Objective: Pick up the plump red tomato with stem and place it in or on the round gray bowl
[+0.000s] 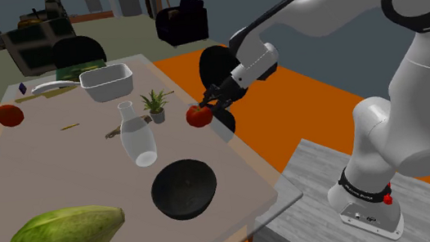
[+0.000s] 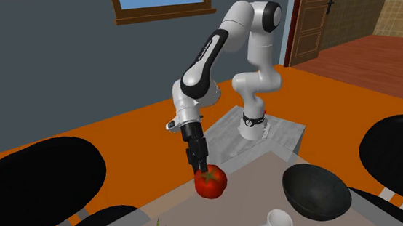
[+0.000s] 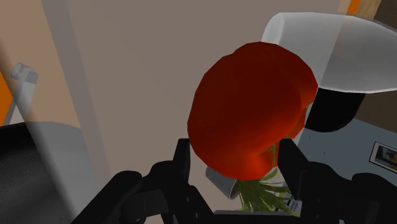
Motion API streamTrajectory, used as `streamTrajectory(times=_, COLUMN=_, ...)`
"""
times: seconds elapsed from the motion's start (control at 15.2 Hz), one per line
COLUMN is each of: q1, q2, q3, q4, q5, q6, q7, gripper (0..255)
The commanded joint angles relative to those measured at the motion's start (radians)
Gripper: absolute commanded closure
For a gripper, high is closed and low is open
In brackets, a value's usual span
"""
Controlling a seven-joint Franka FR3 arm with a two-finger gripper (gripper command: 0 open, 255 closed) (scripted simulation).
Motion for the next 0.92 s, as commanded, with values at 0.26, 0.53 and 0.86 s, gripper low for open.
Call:
streamTrajectory(times=0.26, q1=-0.002, q2=-0.074, q3=0.012, q4=0.005, q5=-0.107, q6=0.025, q7=0.11, gripper=255)
streamTrajectory(times=0.53, q1=-0.009, q2=-0.118, q3=0.024, q4=0.011, q5=-0.178, q6=0.033, q7=0.183, gripper=255)
streamTrajectory(times=0.86, q1=-0.021, q2=-0.166, q3=0.042, q4=0.023, q5=-0.264, q6=0.034, q7=0.275, gripper=255)
